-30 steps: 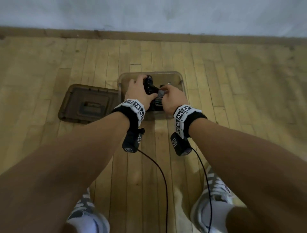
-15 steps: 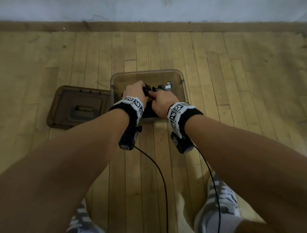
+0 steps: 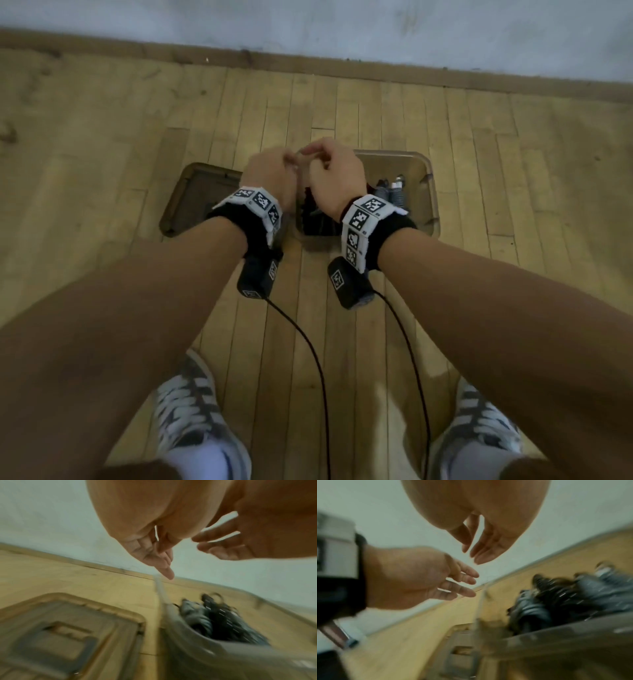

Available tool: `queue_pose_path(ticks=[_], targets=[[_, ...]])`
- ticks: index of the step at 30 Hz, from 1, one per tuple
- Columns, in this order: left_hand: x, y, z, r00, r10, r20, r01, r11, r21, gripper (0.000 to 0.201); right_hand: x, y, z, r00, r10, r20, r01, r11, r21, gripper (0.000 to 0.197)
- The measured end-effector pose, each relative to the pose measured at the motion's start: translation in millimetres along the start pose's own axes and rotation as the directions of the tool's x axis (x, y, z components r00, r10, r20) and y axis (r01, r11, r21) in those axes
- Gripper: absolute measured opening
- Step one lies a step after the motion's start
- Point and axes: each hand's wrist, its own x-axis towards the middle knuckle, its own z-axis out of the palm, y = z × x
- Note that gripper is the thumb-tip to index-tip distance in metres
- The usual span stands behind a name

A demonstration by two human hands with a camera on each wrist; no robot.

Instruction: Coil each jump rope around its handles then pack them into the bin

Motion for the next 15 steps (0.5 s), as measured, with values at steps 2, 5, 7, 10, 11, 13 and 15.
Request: queue_pose_path(ticks=[2,5,7,10,11,13,15], targets=[[7,-39,-30,0.978,-0.185,-0.099,0.175,0.979,-0.104,0.024,-9,-16,31,0.998,0.040,0.041,-0.047,0.981,0.190,0.027],[7,-104,-63,0.908,-0.388,-0.159,0.386,0.921,-0.044,0.032,-17,-23,76,0.969,0.045,0.242,-0.093,0.978,0.189,0.034],[4,-141,-71,0.883,-0.443,-0.152,0.453,0.891,0.036,0.028,-19,-15,101,0.917,0.072,0.393,-0.082,0.997,0.007,0.047],[-1,-186,-63,0.863,-0.499,-0.081,0.504,0.862,0.059,0.034,-19,8,131,0.846,0.228,0.482,-0.132,0.966,-0.224,0.063],[-2,-196,-60,0.863,-0.501,-0.064,0.505,0.861,0.063,0.038,-17,16,136,0.829,0.284,0.482,-0.162,0.946,-0.280,0.065],[-3,-210,-54,0.863,-0.503,-0.036,0.504,0.858,0.097,0.044,-13,28,142,0.789,0.384,0.481,-0.229,0.909,-0.349,0.068],[-6,-220,-50,0.857,-0.512,0.060,0.498,0.852,0.159,0.054,-9,35,141,0.762,0.441,0.473,-0.275,0.883,-0.380,0.069]])
